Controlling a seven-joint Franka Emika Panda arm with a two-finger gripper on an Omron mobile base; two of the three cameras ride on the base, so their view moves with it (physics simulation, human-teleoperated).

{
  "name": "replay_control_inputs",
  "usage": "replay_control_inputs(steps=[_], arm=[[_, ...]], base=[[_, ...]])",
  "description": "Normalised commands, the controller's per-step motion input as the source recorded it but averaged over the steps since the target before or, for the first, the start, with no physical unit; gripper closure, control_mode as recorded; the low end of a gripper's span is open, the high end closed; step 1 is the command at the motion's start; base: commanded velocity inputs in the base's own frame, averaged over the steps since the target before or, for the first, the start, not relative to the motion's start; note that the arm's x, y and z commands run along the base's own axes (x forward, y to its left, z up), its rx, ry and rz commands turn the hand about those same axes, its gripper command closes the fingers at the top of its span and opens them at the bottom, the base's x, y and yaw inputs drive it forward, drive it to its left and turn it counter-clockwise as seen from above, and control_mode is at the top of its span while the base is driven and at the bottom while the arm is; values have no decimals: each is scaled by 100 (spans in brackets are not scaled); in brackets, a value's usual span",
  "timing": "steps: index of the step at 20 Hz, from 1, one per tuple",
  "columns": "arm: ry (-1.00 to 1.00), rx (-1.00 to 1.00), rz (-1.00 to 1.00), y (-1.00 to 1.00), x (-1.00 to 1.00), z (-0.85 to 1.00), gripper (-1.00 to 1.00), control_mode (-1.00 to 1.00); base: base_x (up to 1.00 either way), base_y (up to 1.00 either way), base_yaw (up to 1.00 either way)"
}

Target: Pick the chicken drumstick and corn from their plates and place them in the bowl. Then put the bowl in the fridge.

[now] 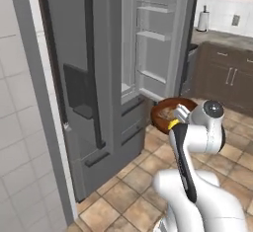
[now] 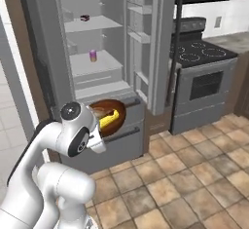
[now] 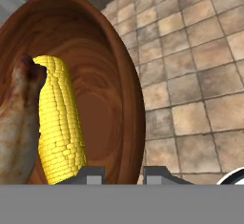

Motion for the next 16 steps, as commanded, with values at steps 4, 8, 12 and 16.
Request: replay_control_inputs(steps=[4, 8, 12, 16], arm=[[0, 0, 0, 0, 0, 0, 100, 100], [0, 0, 0, 0, 0, 0, 100, 100], [0, 0, 0, 0, 0, 0, 100, 100], [0, 0, 0, 0, 0, 0, 100, 100]], base=[[55, -25, 36], [57, -31, 30], [50, -34, 25], [33, -24, 32]])
